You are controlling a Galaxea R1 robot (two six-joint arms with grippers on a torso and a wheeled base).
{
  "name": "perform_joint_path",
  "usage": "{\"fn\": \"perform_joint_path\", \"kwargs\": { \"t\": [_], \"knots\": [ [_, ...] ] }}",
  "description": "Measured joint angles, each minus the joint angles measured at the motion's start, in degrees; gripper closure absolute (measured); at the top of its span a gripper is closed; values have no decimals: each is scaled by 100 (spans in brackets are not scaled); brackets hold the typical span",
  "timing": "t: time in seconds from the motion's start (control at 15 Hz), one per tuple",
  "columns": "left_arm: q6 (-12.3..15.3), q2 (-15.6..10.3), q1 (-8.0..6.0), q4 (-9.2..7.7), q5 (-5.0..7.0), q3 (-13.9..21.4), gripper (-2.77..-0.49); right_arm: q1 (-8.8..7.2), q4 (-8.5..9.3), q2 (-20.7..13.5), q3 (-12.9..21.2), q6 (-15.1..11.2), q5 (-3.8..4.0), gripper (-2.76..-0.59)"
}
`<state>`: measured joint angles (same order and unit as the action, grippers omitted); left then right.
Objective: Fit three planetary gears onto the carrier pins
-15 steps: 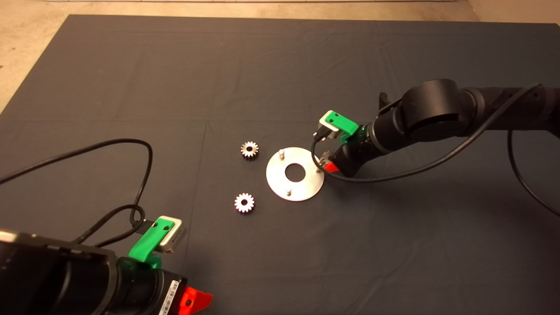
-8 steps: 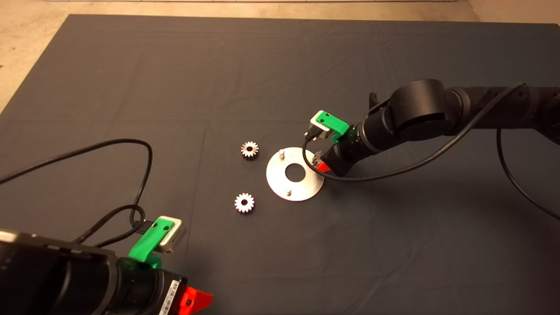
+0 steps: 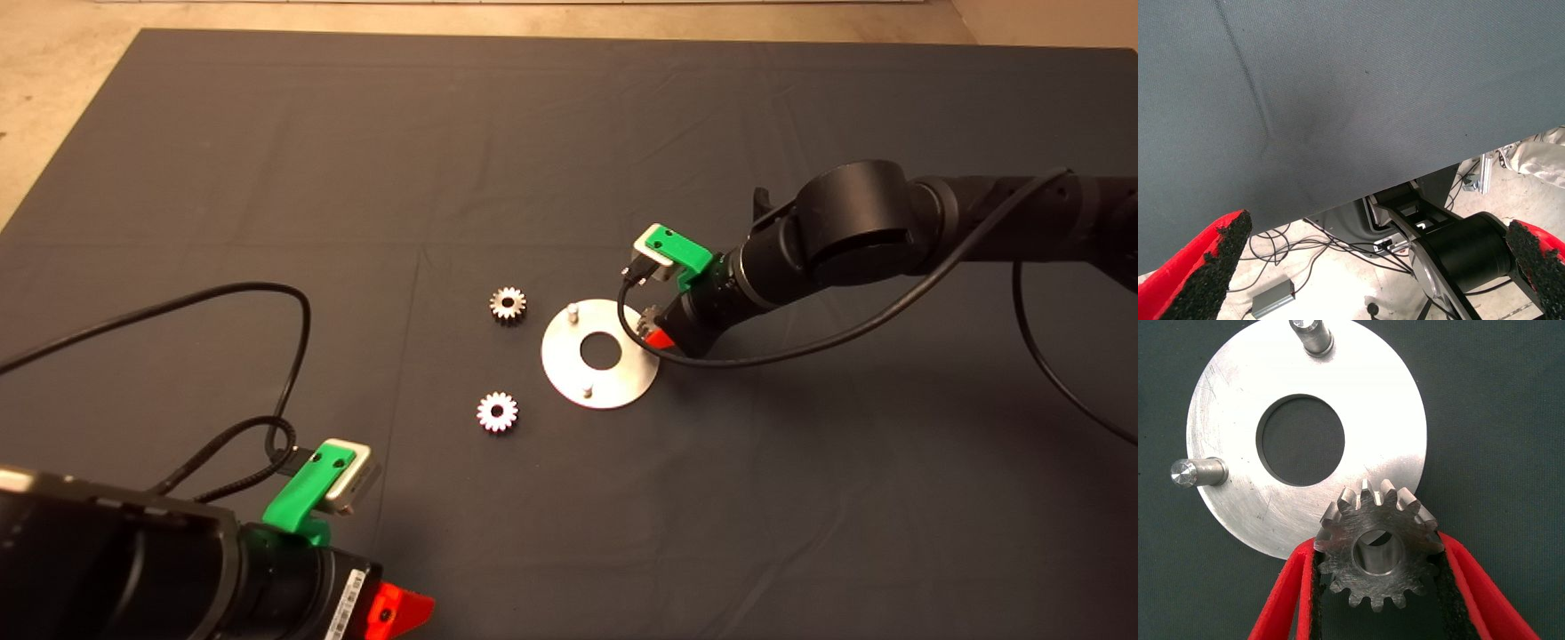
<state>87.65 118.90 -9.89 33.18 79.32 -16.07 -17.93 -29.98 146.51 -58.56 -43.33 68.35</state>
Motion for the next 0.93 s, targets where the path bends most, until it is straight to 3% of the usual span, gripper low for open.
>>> {"fn": "perform_joint_path", "kwargs": {
  "t": [0.47, 0.93],
  "knots": [
    [0, -2, -2, 0, -5, 0, -276, 29, 0, 18, -76, 2, -2, -94],
    [6, -4, -94, -1, -16, 0, -276, 33, 0, 32, -87, 2, -5, -92]
  ]
}}
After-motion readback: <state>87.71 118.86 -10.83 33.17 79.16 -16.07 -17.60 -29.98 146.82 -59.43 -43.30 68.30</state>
